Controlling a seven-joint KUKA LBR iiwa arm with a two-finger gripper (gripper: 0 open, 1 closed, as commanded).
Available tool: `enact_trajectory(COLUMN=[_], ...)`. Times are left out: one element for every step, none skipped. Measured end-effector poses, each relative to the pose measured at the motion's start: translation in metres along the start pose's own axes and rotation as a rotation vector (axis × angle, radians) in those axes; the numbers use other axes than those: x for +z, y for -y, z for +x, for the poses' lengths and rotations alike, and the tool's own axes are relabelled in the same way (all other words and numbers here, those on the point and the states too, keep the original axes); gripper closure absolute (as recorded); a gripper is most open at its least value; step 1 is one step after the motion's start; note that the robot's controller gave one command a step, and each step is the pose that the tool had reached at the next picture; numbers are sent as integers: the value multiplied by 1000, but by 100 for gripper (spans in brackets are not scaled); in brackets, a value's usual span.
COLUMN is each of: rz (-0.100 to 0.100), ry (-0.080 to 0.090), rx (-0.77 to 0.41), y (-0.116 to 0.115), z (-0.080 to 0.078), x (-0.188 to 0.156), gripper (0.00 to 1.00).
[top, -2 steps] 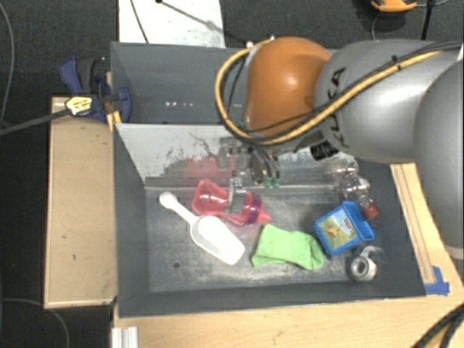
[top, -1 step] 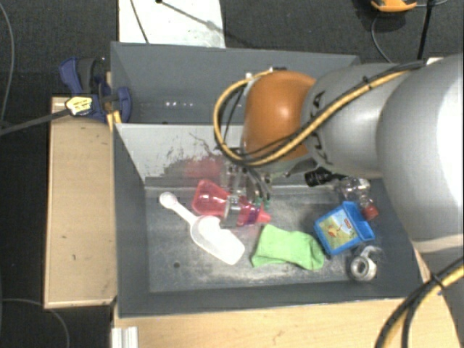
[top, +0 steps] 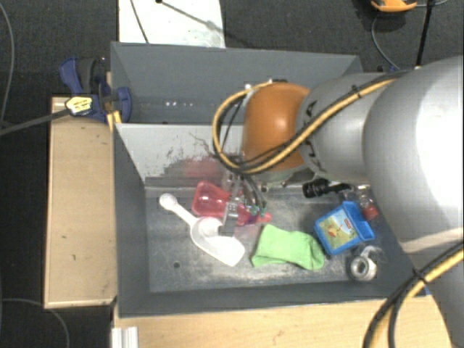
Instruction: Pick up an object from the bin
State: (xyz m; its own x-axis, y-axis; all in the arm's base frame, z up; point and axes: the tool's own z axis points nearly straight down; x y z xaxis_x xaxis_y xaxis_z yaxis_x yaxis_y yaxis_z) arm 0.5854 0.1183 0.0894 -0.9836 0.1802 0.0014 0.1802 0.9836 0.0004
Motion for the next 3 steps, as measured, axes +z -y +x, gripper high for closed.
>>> enact_trajectory(rz=[-2,1,-10], ry=[6,-2,2], rx=[179,159,352], y=[-4,-15,0], z=[7,12,22], x=[-37,21,14], gripper=[0,0,100])
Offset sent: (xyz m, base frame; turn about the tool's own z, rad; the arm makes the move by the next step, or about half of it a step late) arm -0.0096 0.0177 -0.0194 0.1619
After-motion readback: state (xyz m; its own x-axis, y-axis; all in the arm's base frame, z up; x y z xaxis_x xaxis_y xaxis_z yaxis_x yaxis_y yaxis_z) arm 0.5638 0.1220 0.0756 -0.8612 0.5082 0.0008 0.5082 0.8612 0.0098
